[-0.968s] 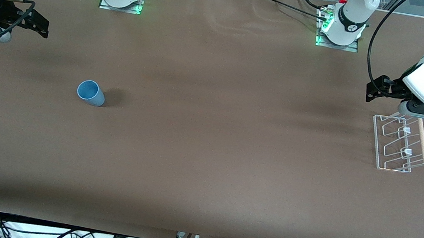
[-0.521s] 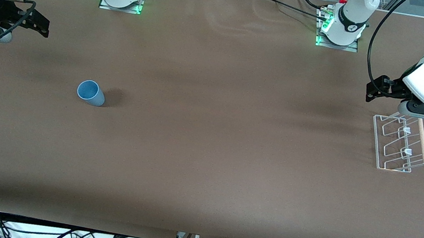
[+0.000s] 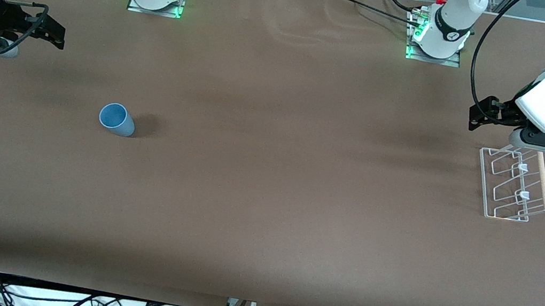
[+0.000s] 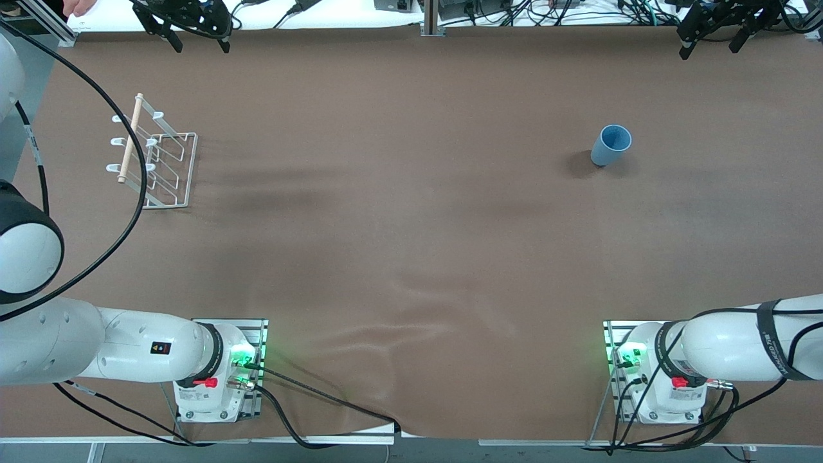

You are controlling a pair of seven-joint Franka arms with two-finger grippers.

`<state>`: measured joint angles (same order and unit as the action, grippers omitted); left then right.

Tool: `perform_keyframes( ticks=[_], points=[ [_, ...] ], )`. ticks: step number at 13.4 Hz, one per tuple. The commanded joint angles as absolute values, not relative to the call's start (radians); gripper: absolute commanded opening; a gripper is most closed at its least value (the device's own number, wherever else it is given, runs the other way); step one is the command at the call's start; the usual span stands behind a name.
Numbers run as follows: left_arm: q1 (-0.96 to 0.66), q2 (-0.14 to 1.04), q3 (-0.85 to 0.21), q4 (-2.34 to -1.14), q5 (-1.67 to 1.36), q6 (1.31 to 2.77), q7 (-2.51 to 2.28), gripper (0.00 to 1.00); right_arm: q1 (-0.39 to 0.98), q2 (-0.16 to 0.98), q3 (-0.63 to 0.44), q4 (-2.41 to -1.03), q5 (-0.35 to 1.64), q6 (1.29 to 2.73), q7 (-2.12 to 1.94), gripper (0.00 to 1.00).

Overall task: Transfer cup to left arm and place on rack
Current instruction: 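Move the right gripper down to the blue cup lying on its side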

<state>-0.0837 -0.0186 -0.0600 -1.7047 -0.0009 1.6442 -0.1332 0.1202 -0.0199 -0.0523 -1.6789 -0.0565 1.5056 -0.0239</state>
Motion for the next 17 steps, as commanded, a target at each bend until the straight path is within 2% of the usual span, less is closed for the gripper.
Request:
perform_keyframes(
  ticks=[1,3,8,14,17],
  points=[
    [-0.084,-0.021,-0.061,-1.689,0.002,1.618,-0.137,1.00,0.109,-0.011,-0.044,-1.678,-0.058,1.496,-0.048,0.99],
    [-0.084,-0.021,-0.061,-1.689,0.002,1.618,-0.137,1.00,0.109,0.003,-0.044,-1.706,-0.058,1.511,-0.080,0.99],
    [-0.084,-0.021,-0.069,-1.689,0.002,1.617,-0.138,1.00,0.103,0.017,-0.064,-1.914,-0.057,1.727,-0.139,0.99],
    [-0.084,-0.020,-0.068,-1.687,0.002,1.618,-0.137,1.00,0.101,0.260,-0.107,-1.924,-0.057,1.914,-0.209,0.99],
    [-0.084,-0.021,-0.067,-1.689,0.002,1.618,-0.137,1.00,0.101,0.331,-0.107,-1.917,-0.057,1.969,-0.209,0.99]
  ],
)
